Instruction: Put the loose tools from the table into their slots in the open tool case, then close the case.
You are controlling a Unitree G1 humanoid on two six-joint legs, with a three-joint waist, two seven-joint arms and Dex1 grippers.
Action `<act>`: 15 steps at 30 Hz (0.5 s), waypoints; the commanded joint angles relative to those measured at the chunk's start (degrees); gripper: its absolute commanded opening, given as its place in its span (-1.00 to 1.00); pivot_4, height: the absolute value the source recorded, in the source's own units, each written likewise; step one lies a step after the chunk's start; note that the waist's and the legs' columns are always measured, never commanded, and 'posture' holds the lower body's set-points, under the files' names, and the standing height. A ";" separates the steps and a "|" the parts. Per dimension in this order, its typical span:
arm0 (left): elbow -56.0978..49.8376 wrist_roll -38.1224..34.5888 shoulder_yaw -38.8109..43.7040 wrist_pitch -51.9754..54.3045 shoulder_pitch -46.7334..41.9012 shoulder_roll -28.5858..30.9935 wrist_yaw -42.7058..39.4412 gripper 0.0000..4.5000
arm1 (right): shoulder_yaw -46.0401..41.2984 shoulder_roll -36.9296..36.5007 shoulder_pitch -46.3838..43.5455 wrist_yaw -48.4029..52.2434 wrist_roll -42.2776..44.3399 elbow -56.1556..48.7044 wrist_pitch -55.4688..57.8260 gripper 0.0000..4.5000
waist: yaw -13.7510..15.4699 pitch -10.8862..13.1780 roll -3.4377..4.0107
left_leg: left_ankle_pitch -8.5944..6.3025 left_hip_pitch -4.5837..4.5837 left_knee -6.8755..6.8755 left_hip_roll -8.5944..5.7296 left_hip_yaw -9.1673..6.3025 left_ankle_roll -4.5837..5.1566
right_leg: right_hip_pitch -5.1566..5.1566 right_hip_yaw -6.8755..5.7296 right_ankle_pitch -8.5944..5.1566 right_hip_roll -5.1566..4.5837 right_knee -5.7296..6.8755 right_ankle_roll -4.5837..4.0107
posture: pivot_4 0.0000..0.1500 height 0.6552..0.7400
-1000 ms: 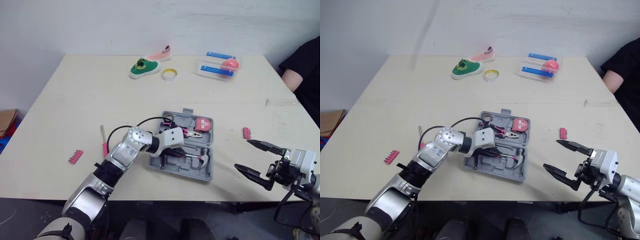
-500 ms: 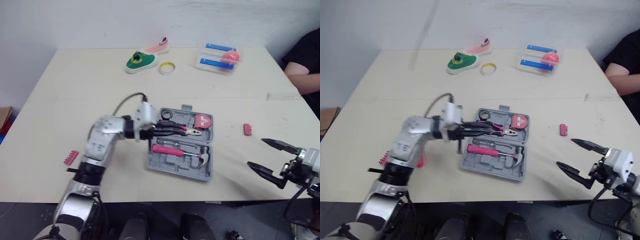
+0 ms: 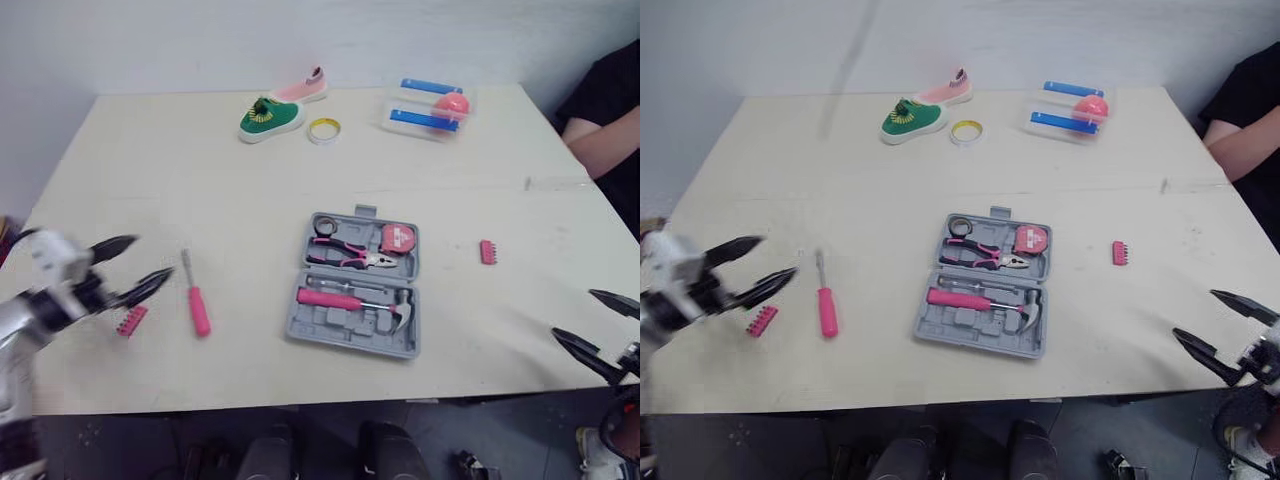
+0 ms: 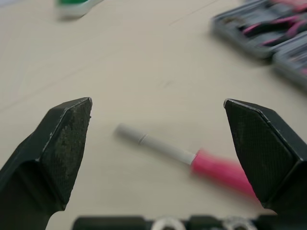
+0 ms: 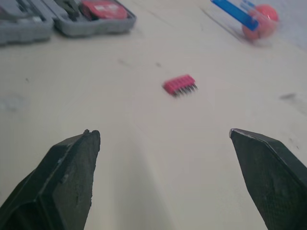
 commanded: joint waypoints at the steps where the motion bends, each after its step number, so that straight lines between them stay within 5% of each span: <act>1: 4.36 -1.55 12.09 -1.28 7.10 1.37 2.04 0.99 | -2.32 -1.98 -0.97 -0.18 -0.17 4.53 -3.18 1.00 | -0.12 0.03 0.01 | -0.04 0.01 -0.01 0.00 0.05 0.01 | -0.04 0.03 0.00 -0.03 -0.09 0.00 | 1.00 1.00; 6: 13.59 -1.32 25.54 -4.87 17.78 0.80 6.73 0.99 | -2.40 -4.11 -2.70 -0.42 -1.68 13.78 -6.35 1.00 | -0.12 0.07 -0.05 | -0.26 0.02 -0.02 0.00 0.09 -0.36 | -0.25 0.14 0.00 -0.15 0.05 -0.02 | 1.00 1.00; 15: 5.03 -5.67 22.09 -1.93 18.71 -0.86 6.88 0.99 | 2.13 -1.26 -8.24 2.13 -0.61 10.54 -3.24 1.00 | 0.18 0.03 -0.01 | -0.07 0.02 -0.62 0.04 0.17 -0.54 | -0.57 0.17 0.01 -0.20 0.09 -0.37 | 1.00 1.00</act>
